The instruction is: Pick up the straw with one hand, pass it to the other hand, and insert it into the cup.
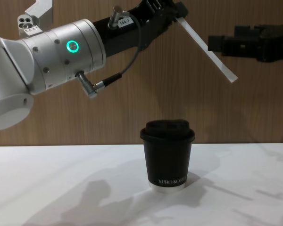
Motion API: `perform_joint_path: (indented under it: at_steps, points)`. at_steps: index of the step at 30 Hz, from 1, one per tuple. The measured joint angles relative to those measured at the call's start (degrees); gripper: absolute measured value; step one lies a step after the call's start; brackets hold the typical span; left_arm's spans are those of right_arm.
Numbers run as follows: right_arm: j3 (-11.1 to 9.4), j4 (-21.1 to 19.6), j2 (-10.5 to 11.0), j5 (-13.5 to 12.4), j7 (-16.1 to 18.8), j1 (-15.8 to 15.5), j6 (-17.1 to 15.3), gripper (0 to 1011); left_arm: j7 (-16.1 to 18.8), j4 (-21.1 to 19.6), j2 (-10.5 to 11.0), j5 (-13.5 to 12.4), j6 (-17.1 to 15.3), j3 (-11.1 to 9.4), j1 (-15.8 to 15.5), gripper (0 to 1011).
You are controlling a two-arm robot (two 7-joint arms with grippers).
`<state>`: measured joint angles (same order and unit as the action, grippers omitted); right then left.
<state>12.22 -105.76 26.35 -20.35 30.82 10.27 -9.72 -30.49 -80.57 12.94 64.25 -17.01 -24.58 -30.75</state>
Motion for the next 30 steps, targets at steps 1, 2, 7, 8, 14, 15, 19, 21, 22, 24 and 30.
perform_joint_path:
  at_steps: [1, 2, 7, 8, 14, 15, 19, 21, 22, 24, 30]
  points:
    - [0.0, 0.0, 0.0, 0.0, 0.0, 0.0, 0.0, 828, 0.09, -0.08, 0.11, -0.15, 0.02, -0.06, 0.0, 4]
    - [0.0, 0.0, 0.0, 0.0, 0.0, 0.0, 0.0, 850, 0.33, -0.28, 0.36, -0.43, 0.04, -0.2, 0.0, 3]
    - [0.0, 0.0, 0.0, 0.0, 0.0, 0.0, 0.0, 988, 1.07, -1.17, 1.41, -1.61, 0.05, -0.83, -0.04, 4]
    - [0.0, 0.0, 0.0, 0.0, 0.0, 0.0, 0.0, 1001, 1.34, -1.53, 1.78, -2.06, 0.04, -1.06, -0.08, 4]
    - [0.0, 0.0, 0.0, 0.0, 0.0, 0.0, 0.0, 1001, 2.66, -3.66, 3.79, -4.19, -0.09, -2.07, -0.08, 2]
    - [0.0, 0.0, 0.0, 0.0, 0.0, 0.0, 0.0, 1001, 2.9, -3.94, 4.05, -4.56, -0.08, -2.18, -0.06, 4]
    - [0.0, 0.0, 0.0, 0.0, 0.0, 0.0, 0.0, 1001, 3.89, -5.48, 5.26, -5.95, 0.08, -2.61, 0.23, 4]
    - [0.0, 0.0, 0.0, 0.0, 0.0, 0.0, 0.0, 1001, 4.55, -6.33, 5.94, -6.68, 0.26, -2.8, 0.42, 4]
    - [0.0, 0.0, 0.0, 0.0, 0.0, 0.0, 0.0, 1001, 4.78, -6.71, 6.24, -6.99, 0.36, -2.88, 0.49, 3]
    - [0.0, 0.0, 0.0, 0.0, 0.0, 0.0, 0.0, 1001, 5.29, -7.26, 6.67, -7.46, 0.49, -2.99, 0.61, 4]
    - [0.0, 0.0, 0.0, 0.0, 0.0, 0.0, 0.0, 1001, 7.37, -9.59, 8.59, -9.7, 1.38, -3.39, 1.11, 4]
